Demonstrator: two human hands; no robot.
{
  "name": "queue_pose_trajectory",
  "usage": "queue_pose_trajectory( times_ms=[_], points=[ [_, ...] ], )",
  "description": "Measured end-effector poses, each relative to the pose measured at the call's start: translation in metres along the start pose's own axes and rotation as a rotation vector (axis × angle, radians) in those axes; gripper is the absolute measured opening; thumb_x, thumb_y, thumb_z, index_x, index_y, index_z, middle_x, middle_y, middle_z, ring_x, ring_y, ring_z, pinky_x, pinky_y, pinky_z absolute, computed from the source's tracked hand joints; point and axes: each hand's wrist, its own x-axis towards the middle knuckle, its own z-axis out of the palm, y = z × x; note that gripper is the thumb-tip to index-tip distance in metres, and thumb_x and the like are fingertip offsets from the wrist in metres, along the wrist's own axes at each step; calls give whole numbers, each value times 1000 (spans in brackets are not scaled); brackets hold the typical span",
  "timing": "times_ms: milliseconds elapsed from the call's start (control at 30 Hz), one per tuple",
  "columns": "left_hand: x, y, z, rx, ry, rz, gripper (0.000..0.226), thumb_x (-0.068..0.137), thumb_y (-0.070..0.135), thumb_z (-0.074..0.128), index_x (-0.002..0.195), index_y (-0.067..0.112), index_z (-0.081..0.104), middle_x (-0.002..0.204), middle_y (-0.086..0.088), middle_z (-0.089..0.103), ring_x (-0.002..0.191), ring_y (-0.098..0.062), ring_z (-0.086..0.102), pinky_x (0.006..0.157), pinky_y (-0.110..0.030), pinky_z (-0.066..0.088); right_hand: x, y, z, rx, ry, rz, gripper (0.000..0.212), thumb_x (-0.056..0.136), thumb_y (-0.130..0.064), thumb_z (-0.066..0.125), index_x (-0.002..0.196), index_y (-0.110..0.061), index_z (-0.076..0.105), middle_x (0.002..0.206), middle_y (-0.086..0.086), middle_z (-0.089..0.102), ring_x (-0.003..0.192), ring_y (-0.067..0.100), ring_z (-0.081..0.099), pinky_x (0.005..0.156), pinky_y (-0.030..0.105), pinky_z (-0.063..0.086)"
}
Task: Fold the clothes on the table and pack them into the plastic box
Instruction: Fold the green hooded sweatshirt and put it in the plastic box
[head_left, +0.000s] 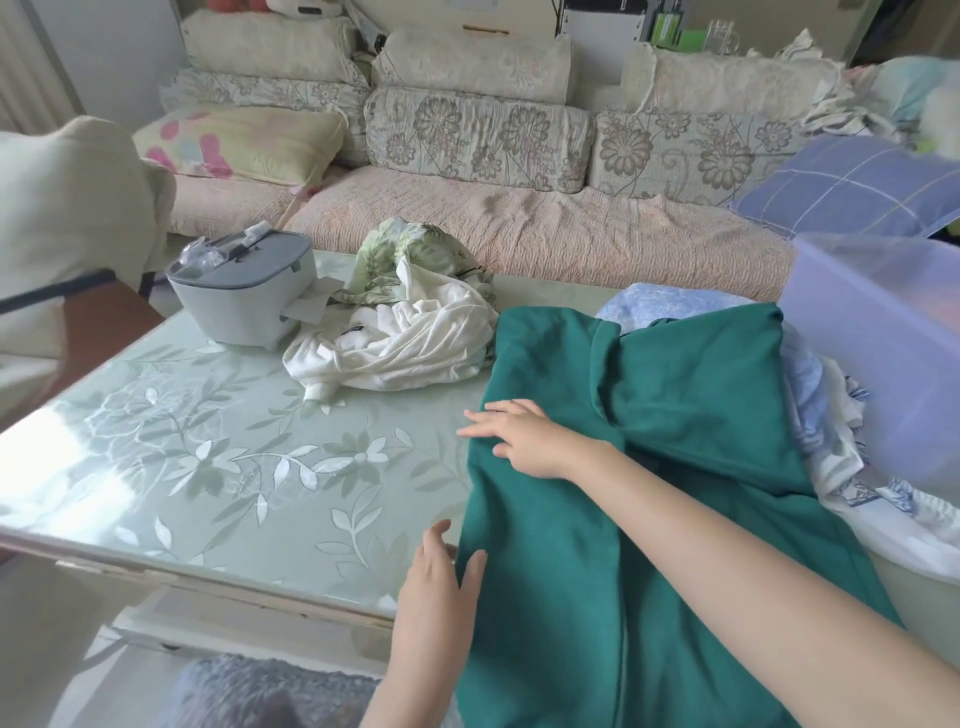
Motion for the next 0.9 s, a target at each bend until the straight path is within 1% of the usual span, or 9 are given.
queue_pose_trajectory(
  times_ms=[167,267,433,600,667,700,767,833,900],
  points=[
    [14,3,-6,84,-48,-93,25,95,44,47,97,20,54,91,3,60,97,-22,57,72,-29,38,11,-2,0,-210,-112,-44,54,93,-2,45,138,-33,46,151,-11,31,144,21,6,118,38,-9],
    [11,3,-9,209,-83,-77,39,97,45,41,69,18,37,69,3,49,85,-29,55,64,-32,32,11,-7,-4,-345,17,-116,33,90,-9,57,119,-24,59,130,-5,46,137,22,17,114,40,-15],
    [-2,0,-11,348,-16,-36,31,100,47,27,92,19,35,94,-7,66,96,-32,61,74,-34,41,17,-11,-9,-414,154,-104,17,86,-26,63,103,-26,67,115,-8,53,127,21,26,113,39,-4],
    [-14,1,-15,388,-8,41,28,99,48,34,105,21,36,83,1,59,93,-27,62,64,-32,34,10,-3,7,-337,226,-85,15,89,-22,61,103,-25,66,115,-10,54,115,17,40,100,30,24],
    [-16,-2,-14,480,88,86,38,86,46,62,88,20,35,61,2,53,68,-26,65,43,-30,25,7,-1,15,-310,249,-71,14,89,-19,61,102,-23,66,117,-9,55,114,16,42,99,27,28],
    [-17,-4,-14,527,80,124,57,66,44,81,78,20,31,45,3,37,46,-22,59,36,-24,8,6,-1,17,-298,254,-62,15,89,-17,60,102,-22,66,119,-9,55,115,17,43,99,27,29],
    [-15,-8,-9,532,62,198,77,34,38,95,68,21,28,32,3,18,23,-15,41,45,-16,-11,5,-5,18,-279,219,-23,21,90,-14,59,109,-21,64,130,-6,53,121,18,42,101,29,31],
    [-20,-9,-3,579,54,230,72,24,28,97,62,20,37,33,2,35,25,-15,42,37,-18,-4,1,-9,13,-216,167,32,41,90,-14,60,130,-23,54,151,-4,35,132,19,34,110,33,26],
    [-23,-5,-6,612,65,258,71,22,17,96,77,16,51,64,-1,58,48,-18,57,35,-23,31,-11,-9,3,-153,176,87,58,91,-19,61,144,-26,39,159,-5,15,141,18,24,117,41,16]
  ],
)
